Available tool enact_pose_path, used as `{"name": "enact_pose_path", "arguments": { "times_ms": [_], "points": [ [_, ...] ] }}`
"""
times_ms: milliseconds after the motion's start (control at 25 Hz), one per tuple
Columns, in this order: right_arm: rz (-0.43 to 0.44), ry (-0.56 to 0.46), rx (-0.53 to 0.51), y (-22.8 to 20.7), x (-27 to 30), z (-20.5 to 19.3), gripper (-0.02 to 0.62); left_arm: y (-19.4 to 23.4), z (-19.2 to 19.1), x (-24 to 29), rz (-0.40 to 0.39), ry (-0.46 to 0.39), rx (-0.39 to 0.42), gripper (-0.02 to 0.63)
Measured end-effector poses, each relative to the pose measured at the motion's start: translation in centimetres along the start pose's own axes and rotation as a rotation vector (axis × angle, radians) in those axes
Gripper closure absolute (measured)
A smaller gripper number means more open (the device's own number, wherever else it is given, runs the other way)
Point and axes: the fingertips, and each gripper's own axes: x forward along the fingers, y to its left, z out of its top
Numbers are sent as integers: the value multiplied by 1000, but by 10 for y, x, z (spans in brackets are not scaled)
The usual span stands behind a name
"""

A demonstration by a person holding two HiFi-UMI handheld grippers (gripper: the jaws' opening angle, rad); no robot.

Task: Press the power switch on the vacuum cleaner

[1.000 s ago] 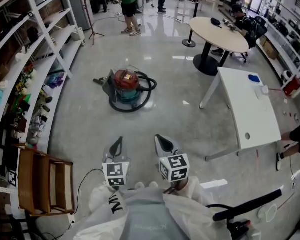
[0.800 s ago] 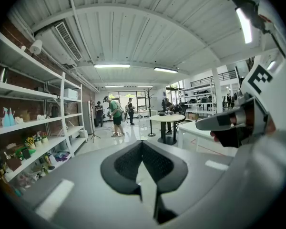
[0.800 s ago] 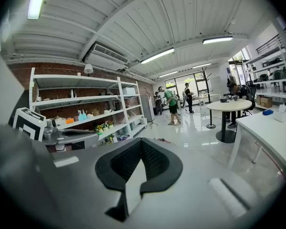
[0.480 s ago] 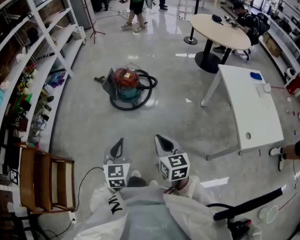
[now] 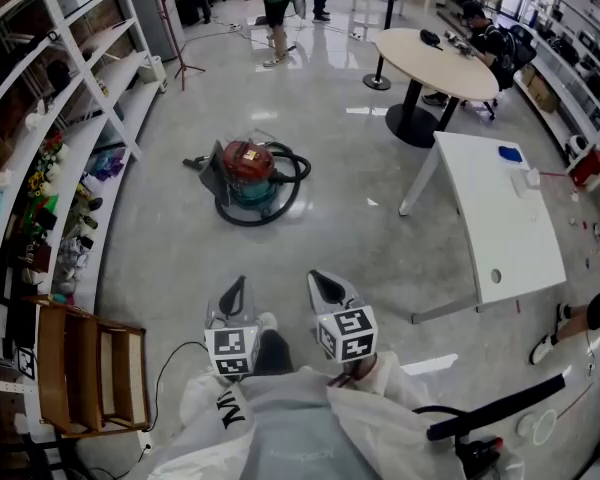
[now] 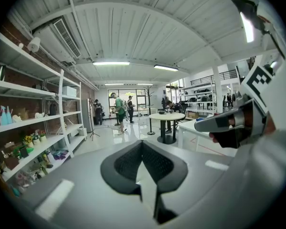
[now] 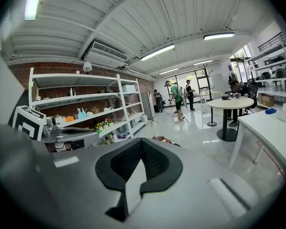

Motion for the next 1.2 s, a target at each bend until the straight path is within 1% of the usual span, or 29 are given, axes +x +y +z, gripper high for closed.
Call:
{"name": "enact_pose_path", "arguments": {
  "times_ms": [240, 640, 960, 1080, 1200],
  "points": [
    [-13, 1, 0, -10, 19, 7, 595, 12, 8, 26, -5, -15, -3, 606],
    [-21, 34, 6, -15, 68, 16, 595, 47, 9, 66, -11, 7, -22, 606],
    [-33, 48, 8, -15, 119, 34, 595, 91, 8, 106, -9, 38, -27, 606],
    [-40, 52, 6, -15, 139, 42, 595, 107, 11, 122, -16, 34, -26, 606],
    [-43, 57, 5, -14, 158, 49, 595, 120, 10, 137, -25, 53, -28, 606]
  ]
}}
